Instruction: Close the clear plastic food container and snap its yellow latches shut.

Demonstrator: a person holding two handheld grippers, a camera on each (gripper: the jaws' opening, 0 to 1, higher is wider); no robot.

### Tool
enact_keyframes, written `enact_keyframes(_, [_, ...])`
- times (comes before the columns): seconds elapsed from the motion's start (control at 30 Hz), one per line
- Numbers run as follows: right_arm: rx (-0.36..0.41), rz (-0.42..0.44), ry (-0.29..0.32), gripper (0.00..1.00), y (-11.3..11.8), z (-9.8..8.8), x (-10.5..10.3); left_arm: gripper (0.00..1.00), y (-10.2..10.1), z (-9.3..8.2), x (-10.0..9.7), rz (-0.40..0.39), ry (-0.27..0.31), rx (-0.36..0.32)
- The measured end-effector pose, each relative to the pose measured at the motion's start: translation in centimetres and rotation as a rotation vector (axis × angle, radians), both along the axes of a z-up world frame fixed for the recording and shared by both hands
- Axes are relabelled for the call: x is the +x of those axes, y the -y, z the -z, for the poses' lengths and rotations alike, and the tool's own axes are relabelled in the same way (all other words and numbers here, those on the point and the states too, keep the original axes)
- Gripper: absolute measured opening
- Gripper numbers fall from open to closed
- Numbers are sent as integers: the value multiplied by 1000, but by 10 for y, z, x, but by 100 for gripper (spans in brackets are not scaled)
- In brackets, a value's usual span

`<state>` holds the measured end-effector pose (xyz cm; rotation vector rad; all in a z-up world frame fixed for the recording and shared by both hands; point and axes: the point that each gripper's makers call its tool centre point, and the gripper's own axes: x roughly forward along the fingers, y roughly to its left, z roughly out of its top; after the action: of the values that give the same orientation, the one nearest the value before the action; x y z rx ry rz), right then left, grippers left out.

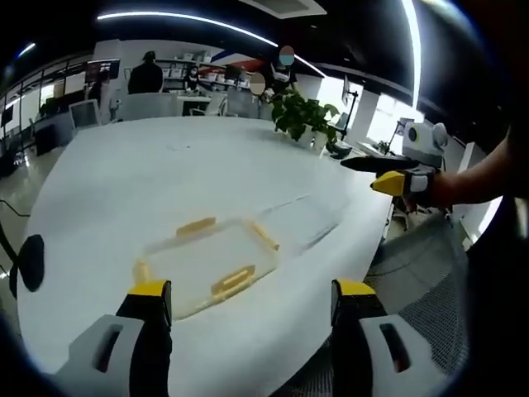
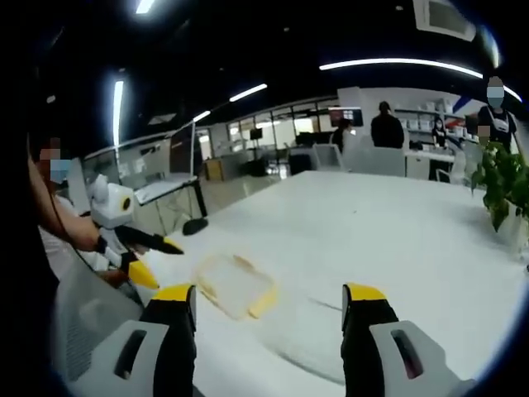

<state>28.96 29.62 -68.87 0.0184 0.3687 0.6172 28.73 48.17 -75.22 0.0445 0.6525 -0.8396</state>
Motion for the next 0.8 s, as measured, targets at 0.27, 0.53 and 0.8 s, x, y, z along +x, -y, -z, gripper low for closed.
enact_keyframes(0.27, [-16, -31, 10, 70, -8, 1, 5, 78, -1, 2, 1, 9, -5, 4])
enact_keyframes(0.53, [-71, -75, 22, 70, -12, 4, 9, 76, -8, 6, 2, 3, -17, 17])
enact_keyframes(0.8, [-67, -99, 32, 71, -25, 1, 13, 74, -14, 10, 2, 21, -24, 45])
